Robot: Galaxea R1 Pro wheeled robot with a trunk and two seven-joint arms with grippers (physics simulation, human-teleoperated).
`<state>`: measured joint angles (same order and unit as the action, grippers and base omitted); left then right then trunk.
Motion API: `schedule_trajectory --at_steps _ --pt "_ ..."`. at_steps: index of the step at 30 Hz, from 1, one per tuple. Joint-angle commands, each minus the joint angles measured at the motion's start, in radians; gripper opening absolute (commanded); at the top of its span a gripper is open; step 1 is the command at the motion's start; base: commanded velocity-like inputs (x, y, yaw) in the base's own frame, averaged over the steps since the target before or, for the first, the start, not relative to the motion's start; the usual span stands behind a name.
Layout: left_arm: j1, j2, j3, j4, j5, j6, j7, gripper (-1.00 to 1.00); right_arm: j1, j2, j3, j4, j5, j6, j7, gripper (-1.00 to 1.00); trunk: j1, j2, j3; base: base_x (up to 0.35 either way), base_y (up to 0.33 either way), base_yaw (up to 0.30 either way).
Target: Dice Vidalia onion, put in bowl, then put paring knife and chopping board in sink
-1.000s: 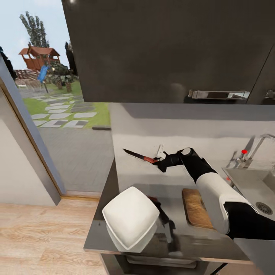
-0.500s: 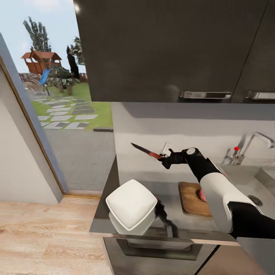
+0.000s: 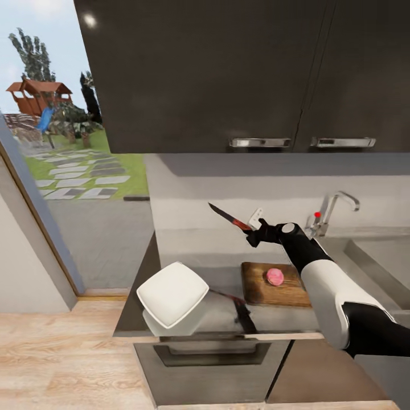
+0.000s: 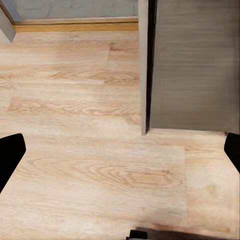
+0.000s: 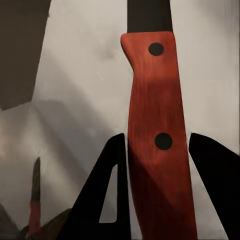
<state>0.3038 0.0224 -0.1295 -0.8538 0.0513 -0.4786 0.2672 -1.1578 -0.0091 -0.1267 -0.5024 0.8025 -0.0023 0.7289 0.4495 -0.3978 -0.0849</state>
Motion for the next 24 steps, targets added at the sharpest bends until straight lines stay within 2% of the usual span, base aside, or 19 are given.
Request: schedule_trajectory --at_steps 1,3,6,14,19,21,24 --pt "0.000 -0.002 -0.006 -0.001 0.005 -0.002 0.007 1.00 0.007 0.001 -0.028 0.001 0.006 -0.001 0.006 -1.00 0.000 -0.002 -0.001 -0.137 -0.177 -0.245" --pt "0.000 -0.006 -0.006 -0.001 0.004 -0.002 0.007 1.00 0.020 0.002 -0.057 0.003 0.006 -0.004 -0.002 -1.00 0.000 -0.002 0.001 -0.142 -0.177 -0.246" --pt "0.000 -0.008 -0.005 -0.001 0.004 -0.002 0.007 1.00 0.027 0.002 -0.072 0.003 0.004 -0.006 -0.014 -1.00 0.000 -0.002 0.005 -0.148 -0.177 -0.240" --pt "0.000 -0.009 -0.006 -0.001 0.003 -0.002 0.008 1.00 0.032 0.002 -0.081 0.005 0.000 -0.006 -0.020 -1.00 0.000 -0.002 0.015 -0.208 -0.177 -0.213" --pt "0.000 -0.009 -0.006 -0.002 0.002 -0.002 0.009 1.00 0.032 0.003 -0.083 -0.001 -0.007 -0.004 -0.031 -1.00 0.000 -0.002 0.017 -0.239 -0.178 -0.040" --pt "0.000 -0.009 -0.005 -0.002 0.002 -0.002 0.009 1.00 0.032 0.006 -0.083 -0.003 -0.007 -0.003 -0.053 -1.00 0.000 -0.002 0.017 -0.237 -0.178 -0.006" --pt "0.000 -0.009 -0.004 -0.001 0.002 -0.002 0.009 1.00 0.032 0.023 -0.081 0.003 -0.007 -0.005 -0.181 -1.00 0.000 -0.002 0.017 -0.231 -0.177 -0.002"
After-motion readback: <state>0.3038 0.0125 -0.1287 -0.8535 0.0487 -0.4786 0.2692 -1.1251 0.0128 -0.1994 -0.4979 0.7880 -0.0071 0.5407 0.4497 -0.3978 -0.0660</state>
